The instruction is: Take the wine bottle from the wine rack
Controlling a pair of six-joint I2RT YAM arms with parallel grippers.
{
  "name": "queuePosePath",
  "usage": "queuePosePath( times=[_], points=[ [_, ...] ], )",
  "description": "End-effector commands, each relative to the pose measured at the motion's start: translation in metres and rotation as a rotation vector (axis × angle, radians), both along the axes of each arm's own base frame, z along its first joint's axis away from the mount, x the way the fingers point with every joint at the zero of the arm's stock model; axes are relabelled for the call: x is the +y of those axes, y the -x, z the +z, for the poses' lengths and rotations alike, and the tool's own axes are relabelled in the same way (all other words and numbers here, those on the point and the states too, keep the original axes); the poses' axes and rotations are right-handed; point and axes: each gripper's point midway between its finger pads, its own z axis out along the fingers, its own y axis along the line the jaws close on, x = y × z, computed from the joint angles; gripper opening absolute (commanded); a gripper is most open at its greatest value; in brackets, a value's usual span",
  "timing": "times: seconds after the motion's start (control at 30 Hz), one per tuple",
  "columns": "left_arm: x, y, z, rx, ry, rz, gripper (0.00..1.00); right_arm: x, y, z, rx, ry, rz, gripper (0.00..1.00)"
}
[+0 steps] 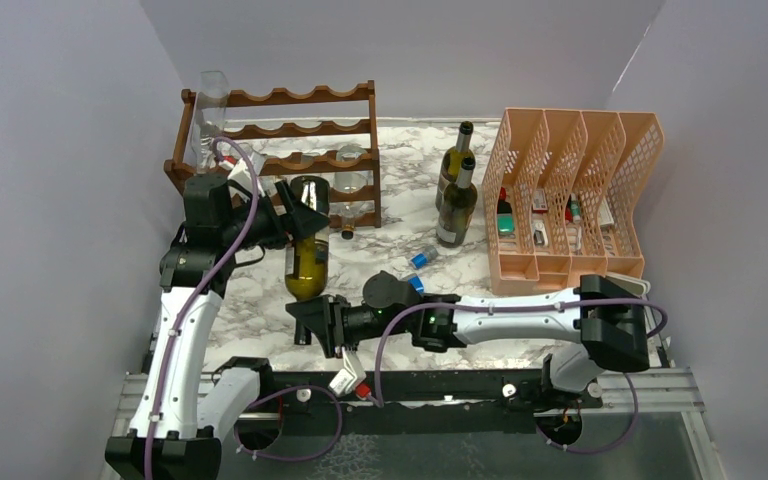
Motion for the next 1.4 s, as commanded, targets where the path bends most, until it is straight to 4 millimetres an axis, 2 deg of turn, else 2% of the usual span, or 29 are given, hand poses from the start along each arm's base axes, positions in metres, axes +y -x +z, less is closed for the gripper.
queuePosePath(
  times=[0.0, 0.07, 0.23, 0.37, 0.47, 0.57, 0.77, 0.83, 0.93, 1.07, 1.17, 1.37],
  points=[
    [0.011, 0.001, 0.002, -0.112, -0.083, 0.022, 0.89, -0.011, 0.003, 0.058, 0.155, -0.142, -0.061, 0.01],
    [0.018, 0.002, -0.007, -0.099, -0.128, 0.044, 0.99, -0.016, 0.004, 0.057, 0.215, -0.139, -0.074, 0.01],
    [0.040, 0.004, -0.024, -0.066, -0.245, 0.128, 0.99, -0.029, 0.008, 0.046, 0.408, -0.115, -0.092, 0.01],
    [0.050, 0.005, -0.022, -0.085, -0.280, 0.185, 0.99, -0.038, 0.007, 0.039, 0.574, -0.141, -0.128, 0.01],
    [0.056, 0.005, -0.014, -0.116, -0.301, 0.215, 0.99, -0.045, 0.003, 0.048, 0.764, -0.211, -0.168, 0.01],
    [0.059, 0.007, -0.005, -0.146, -0.312, 0.224, 0.99, -0.056, -0.004, 0.066, 0.972, -0.290, -0.224, 0.01],
    [0.061, 0.009, 0.004, -0.181, -0.310, 0.239, 0.99, -0.095, -0.041, 0.107, 1.363, -0.518, -0.490, 0.01],
    [0.061, 0.008, 0.006, -0.190, -0.309, 0.245, 0.99, -0.115, -0.054, 0.109, 1.428, -0.583, -0.605, 0.01],
    [0.060, 0.006, 0.003, -0.190, -0.297, 0.249, 0.99, -0.150, -0.074, 0.108, 1.477, -0.726, -0.746, 0.01],
    [0.054, 0.004, 0.005, -0.196, -0.260, 0.235, 0.99, -0.186, -0.095, 0.094, 1.545, -0.800, -0.861, 0.01],
    [0.051, 0.003, 0.006, -0.194, -0.242, 0.228, 0.99, -0.211, -0.116, 0.084, 1.601, -0.859, -0.923, 0.01],
    [0.048, 0.003, 0.008, -0.191, -0.216, 0.226, 0.99, -0.259, -0.164, 0.077, 1.614, -1.054, -1.000, 0.01]
  ],
)
